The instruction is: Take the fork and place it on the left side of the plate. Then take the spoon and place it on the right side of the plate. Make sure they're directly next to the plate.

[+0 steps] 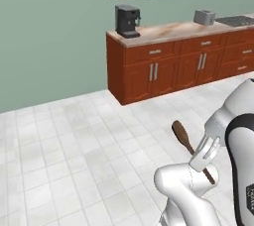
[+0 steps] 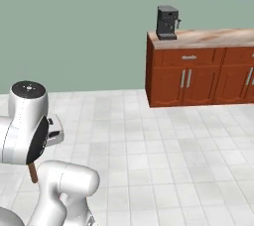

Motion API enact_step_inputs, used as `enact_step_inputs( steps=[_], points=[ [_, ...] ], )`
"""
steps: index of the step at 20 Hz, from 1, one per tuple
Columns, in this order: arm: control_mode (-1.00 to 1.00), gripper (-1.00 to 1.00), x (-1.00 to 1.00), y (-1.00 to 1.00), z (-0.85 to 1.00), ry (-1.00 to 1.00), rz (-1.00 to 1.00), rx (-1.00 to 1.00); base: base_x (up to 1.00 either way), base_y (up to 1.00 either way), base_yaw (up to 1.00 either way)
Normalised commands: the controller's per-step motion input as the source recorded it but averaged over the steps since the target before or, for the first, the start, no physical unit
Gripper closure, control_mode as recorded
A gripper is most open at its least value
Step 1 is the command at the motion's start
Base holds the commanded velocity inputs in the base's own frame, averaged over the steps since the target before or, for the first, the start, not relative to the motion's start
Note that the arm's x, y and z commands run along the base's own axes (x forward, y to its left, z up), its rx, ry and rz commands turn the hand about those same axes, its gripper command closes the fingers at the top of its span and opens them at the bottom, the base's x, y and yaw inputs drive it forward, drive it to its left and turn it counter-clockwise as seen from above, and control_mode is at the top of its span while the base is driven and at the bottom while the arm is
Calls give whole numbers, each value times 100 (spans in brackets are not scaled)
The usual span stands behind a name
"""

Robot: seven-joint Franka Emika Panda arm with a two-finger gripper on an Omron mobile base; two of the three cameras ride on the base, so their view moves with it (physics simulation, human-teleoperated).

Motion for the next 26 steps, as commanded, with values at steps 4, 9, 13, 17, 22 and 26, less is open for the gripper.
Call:
enact_step_inputs(
  steps=[4,9,13,17,22,26],
  points=[
    [100,100,0,0,0,0,0,0,-100,0,0],
    [100,100,0,0,0,0,0,0,-100,0,0],
    [100,100,0,0,0,0,0,0,-100,0,0],
    [100,100,0,0,0,0,0,0,-100,-3,0],
    [100,100,0,0,0,0,0,0,-100,-2,0],
    [100,100,0,0,0,0,0,0,-100,0,0]
  ],
)
